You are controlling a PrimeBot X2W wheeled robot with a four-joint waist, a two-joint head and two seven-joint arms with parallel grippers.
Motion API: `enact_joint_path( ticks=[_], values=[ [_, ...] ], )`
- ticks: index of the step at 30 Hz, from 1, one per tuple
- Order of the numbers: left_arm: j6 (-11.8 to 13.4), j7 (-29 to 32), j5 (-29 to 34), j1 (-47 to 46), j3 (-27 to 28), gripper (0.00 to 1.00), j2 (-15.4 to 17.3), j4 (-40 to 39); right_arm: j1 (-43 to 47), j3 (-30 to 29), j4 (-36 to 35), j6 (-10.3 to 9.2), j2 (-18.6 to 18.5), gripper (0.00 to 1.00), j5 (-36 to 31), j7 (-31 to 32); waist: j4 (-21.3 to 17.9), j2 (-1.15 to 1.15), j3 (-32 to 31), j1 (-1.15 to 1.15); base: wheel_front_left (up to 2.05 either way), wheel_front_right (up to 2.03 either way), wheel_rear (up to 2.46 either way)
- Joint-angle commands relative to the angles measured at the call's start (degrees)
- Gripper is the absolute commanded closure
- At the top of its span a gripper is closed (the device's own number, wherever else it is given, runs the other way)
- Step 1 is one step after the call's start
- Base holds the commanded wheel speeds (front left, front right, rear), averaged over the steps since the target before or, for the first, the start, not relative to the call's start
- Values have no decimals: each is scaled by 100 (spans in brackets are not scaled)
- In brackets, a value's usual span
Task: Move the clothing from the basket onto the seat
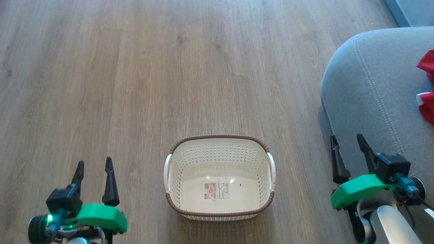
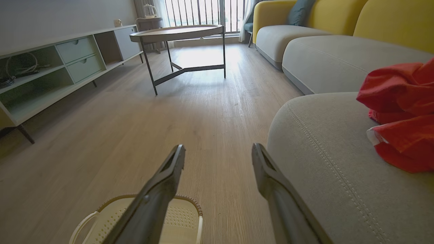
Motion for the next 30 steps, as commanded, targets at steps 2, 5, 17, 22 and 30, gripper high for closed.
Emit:
enact_joint_path(
  ticks=[2,5,17,22,30],
  values=[
    [-53,-29,-25,-157,166,0,8,-158,-118,83,-171,40,5,0,-36,-69,-5,0,30,0,0,0,0],
    [-79,-29,-18,-184,168,0,8,-159,-135,83,-187,40,10,0,-31,-69,-11,0,56,0,0,0,0],
    [-200,-29,-27,-233,162,100,8,-16,-163,77,-191,40,29,100,-40,-69,-37,0,83,0,0,0,0],
    [-199,44,-100,40,12,100,-13,466,101,9,253,0,39,100,79,34,-34,0,83,0,0,0,0],
    [-234,187,-630,-23,55,100,-12,459,95,-63,227,3,58,100,578,159,-21,0,67,0,0,0,0]
  ],
)
